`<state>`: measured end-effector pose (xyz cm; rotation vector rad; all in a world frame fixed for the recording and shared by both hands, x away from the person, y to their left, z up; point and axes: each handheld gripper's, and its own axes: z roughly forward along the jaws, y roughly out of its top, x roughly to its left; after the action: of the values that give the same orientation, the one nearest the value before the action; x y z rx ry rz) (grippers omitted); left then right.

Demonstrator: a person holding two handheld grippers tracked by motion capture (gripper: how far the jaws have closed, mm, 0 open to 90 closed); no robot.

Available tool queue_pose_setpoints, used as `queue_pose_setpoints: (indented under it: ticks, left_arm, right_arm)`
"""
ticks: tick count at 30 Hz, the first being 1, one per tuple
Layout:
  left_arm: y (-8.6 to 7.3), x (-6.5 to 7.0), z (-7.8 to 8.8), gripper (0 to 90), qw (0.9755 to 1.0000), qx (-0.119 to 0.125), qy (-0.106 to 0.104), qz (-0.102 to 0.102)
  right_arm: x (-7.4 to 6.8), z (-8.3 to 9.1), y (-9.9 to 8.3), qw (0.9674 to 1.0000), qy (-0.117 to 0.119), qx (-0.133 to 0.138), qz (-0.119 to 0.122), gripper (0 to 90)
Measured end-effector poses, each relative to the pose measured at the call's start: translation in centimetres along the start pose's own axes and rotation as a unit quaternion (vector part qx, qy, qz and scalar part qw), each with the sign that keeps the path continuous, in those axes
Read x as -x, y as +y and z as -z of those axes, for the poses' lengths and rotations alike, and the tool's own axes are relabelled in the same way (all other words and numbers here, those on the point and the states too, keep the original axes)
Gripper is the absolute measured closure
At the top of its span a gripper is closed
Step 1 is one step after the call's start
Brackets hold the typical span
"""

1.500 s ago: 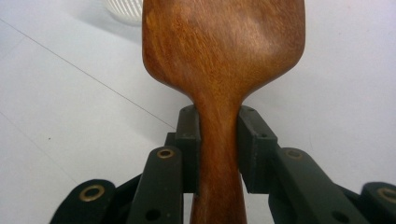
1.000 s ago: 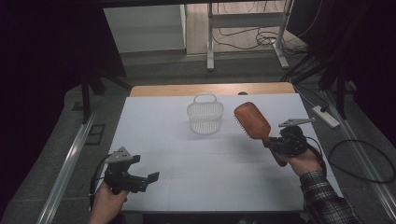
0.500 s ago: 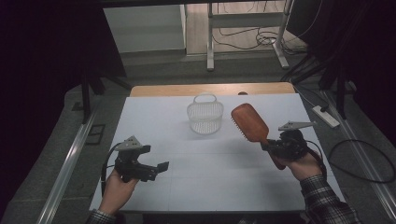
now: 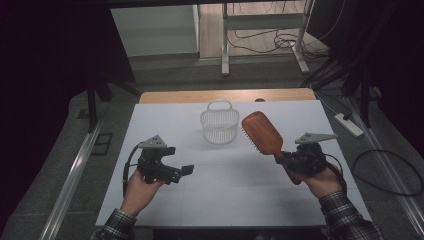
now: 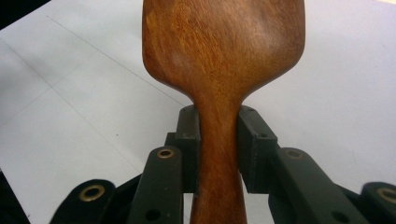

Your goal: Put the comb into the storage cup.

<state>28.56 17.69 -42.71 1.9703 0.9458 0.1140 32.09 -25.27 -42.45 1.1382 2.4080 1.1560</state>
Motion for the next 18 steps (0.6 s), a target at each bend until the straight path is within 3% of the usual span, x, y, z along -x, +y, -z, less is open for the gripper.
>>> queue_pose_setpoints:
  ticks: [18]
  left_arm:
    - [2.6,-0.2,-2.8,0.0,0.9997,-0.006,-0.024,0.000]
  right_arm:
    - [-2.3,-0.3,0.2,0.9993,0.031,0.013,0.017,72.2]
